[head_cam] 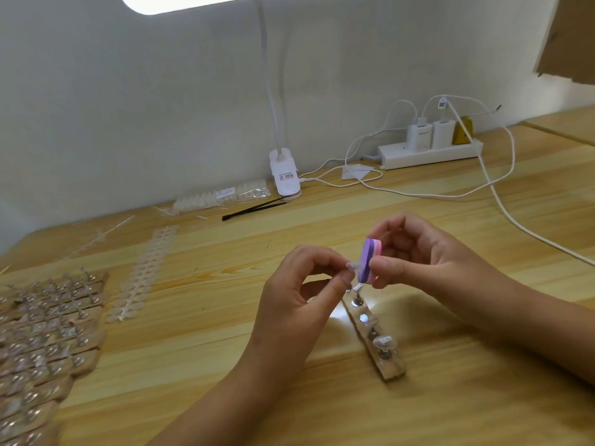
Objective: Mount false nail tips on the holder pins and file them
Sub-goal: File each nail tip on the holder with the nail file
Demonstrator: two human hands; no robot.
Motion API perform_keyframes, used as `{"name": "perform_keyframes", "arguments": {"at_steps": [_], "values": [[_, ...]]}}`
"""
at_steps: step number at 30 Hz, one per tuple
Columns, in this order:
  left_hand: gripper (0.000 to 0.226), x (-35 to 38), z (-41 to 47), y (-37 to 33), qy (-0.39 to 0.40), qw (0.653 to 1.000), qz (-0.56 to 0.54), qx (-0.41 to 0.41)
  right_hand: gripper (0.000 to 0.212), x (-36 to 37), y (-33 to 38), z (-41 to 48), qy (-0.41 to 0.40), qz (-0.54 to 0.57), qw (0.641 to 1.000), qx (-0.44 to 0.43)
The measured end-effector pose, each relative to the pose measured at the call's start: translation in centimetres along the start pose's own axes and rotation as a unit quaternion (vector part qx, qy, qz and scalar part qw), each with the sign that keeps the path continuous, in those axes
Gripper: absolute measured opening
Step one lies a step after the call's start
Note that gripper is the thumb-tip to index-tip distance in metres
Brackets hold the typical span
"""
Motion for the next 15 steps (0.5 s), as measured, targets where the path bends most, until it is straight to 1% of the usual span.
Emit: {"name": "perform_keyframes", "arguments": {"at_steps": [2, 4, 7, 11, 15], "values": [[0.012, 0.1, 0.0, 0.1, 0.006, 1.0, 0.003, -0.001, 0.029, 0.1, -0.2, 0.0, 0.015, 0.003, 1.0, 0.009], [0.012, 0.2, 0.0, 0.1, 0.011, 1.0, 0.001, -0.001, 0.028, 0.2, -0.5, -0.1, 0.025, 0.001, 1.0, 0.018], [0.01, 0.2, 0.0, 0.2, 0.01, 1.0, -0.004, -0.003, 0.025, 0.0, -0.7, 0.0, 0.022, 0.038, 0.999, 0.023], [0.009, 0.2, 0.0, 0.0, 0.006, 1.0, 0.0, 0.005, 0.023, 1.0, -1.2, -0.1, 0.069, 0.084, 0.993, 0.045], [0.005, 0.2, 0.0, -0.2, 0.006, 1.0, 0.011, 0.014, 0.021, 0.8, -1.5, 0.1, 0.061, 0.104, 0.991, 0.052]]}}
Point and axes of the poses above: each hand's wrist, its own z-axis towards the middle knuckle, its own x-axis out of the palm, y = z × x, the point moved 10 cm from there along z, towards the middle knuckle, and after that the axes turned 9 degrees about -z, right-handed, at the moved point
